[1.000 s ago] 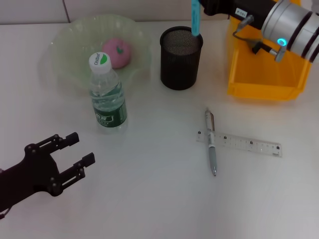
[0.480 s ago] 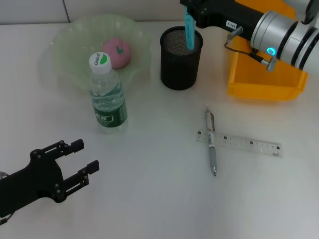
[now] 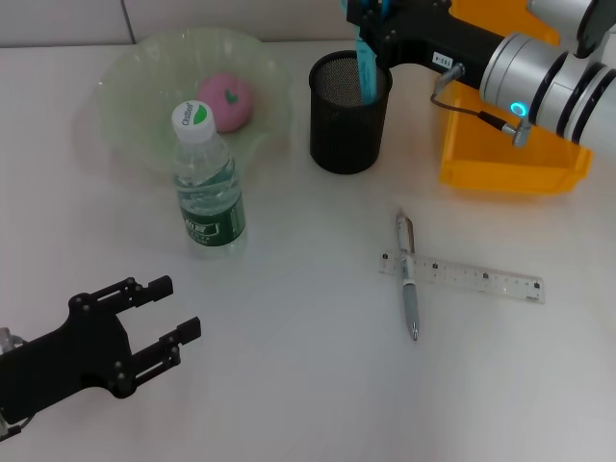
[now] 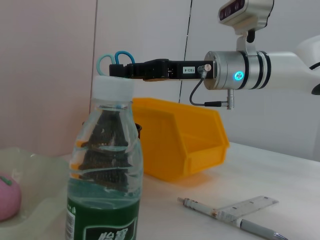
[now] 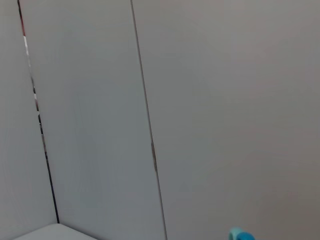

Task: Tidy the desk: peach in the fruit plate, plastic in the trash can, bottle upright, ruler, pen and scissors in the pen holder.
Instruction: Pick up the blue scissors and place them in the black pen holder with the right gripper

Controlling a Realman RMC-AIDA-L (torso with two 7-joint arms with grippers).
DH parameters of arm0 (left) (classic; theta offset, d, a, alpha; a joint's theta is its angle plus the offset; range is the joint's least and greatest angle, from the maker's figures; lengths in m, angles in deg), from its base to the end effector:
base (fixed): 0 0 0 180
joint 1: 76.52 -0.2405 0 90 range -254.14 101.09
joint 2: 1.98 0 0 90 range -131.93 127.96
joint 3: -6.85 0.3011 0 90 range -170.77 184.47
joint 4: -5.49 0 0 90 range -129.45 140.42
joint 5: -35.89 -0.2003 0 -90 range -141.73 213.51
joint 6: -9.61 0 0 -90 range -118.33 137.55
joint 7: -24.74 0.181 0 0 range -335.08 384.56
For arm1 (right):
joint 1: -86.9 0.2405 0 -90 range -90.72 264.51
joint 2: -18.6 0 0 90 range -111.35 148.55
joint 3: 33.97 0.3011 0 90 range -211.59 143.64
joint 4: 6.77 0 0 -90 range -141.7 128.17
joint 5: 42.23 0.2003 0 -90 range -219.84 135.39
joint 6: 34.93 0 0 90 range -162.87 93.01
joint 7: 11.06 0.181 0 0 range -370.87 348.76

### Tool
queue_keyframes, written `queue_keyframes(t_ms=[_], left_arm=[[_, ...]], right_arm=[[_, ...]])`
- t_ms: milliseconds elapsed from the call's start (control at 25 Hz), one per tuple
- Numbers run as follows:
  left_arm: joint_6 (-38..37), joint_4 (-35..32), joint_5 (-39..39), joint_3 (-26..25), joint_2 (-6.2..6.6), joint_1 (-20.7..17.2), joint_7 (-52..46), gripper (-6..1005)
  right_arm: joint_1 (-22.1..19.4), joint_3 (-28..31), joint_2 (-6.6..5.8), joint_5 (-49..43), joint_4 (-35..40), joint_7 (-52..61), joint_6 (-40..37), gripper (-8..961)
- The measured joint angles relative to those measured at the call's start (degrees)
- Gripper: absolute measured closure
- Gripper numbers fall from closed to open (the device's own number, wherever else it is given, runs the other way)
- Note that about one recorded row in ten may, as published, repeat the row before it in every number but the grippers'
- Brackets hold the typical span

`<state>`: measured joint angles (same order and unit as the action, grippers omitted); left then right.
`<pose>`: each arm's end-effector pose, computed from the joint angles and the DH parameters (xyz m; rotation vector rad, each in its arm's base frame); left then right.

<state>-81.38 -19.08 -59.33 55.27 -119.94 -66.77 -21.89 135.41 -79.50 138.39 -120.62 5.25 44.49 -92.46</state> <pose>-0.3537 0.2330 -0.0678 -2.5039 -0.4904 -0.8085 0.1951 0.4779 -0.0872 -2.2777 0.5507 0.8567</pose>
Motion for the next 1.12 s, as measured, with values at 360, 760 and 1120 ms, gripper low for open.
queue_keyframes(t_ms=[360,760,1120], left_arm=[[0.1,0.0,-0.1,0.0,-0.07,0.0,0.0,403],[0.3,-0.1,-0.1,0.1,-0.08,0.4,0.0,403],[0.4,0.0,-0.1,0.1,-0.08,0.6,-0.3,402]], right_arm=[[0.6,0.0,-0.01,0.0,-1.0,-1.3,2.0,783],[1.4,0.0,-0.01,-0.1,-1.5,-1.7,2.3,771],[1.1,-2.0,0.00,-0.4,-1.4,-1.4,1.9,704]])
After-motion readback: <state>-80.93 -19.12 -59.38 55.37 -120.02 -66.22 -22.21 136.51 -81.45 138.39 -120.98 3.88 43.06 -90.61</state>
